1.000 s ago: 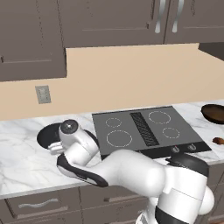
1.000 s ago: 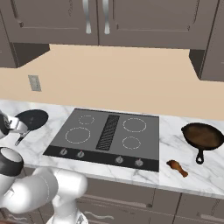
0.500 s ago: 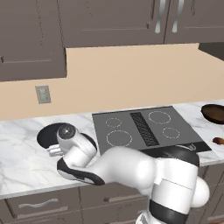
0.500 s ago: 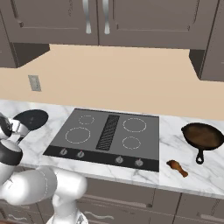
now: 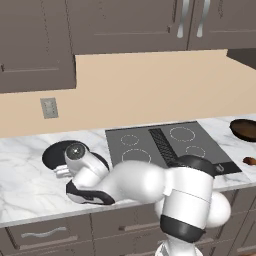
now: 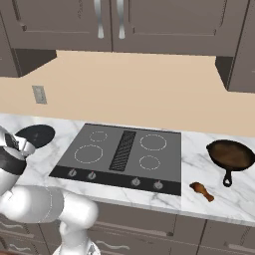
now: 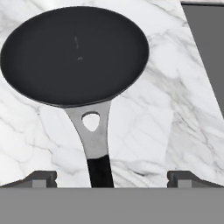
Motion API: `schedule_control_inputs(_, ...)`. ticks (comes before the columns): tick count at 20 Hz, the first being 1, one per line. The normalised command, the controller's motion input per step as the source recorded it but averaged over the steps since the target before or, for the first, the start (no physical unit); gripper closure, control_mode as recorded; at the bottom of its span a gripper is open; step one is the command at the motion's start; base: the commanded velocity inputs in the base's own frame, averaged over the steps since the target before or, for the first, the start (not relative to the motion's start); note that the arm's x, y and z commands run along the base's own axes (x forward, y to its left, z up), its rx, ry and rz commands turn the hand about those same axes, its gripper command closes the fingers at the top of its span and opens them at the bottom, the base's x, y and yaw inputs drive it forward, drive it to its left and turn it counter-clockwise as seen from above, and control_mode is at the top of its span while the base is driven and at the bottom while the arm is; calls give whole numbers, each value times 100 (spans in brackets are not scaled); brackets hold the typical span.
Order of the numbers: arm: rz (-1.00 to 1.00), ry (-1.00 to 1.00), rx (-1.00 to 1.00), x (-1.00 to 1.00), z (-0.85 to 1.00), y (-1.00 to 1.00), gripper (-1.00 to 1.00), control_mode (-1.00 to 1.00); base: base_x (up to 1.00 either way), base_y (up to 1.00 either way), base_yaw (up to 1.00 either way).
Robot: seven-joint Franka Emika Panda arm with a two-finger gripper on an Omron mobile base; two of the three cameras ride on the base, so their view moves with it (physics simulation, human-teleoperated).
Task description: Place both pans onto different burners. Then place the tomato and the chicken drumstick on different pans.
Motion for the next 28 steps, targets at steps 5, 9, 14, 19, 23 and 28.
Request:
schedule_control_inputs(5, -1, 1, 0, 16, -15, 7, -100, -100, 0, 0, 0)
schedule_control_inputs(9, -2, 4, 0, 15, -27, 11, -100, -100, 0, 0, 0)
schedule_control_inputs(14, -2, 4, 0, 17, -29, 12, -100, -100, 0, 0, 0)
schedule_control_inputs(19, -3, 0, 0, 28, -24, 19, -100, -100, 0, 0, 0)
schedule_control_inputs(23, -3, 0, 0, 34, -27, 26, -100, -100, 0, 0, 0)
schedule_control_inputs(28, -3, 0, 0, 37, -28, 31, -100, -100, 0, 0, 0)
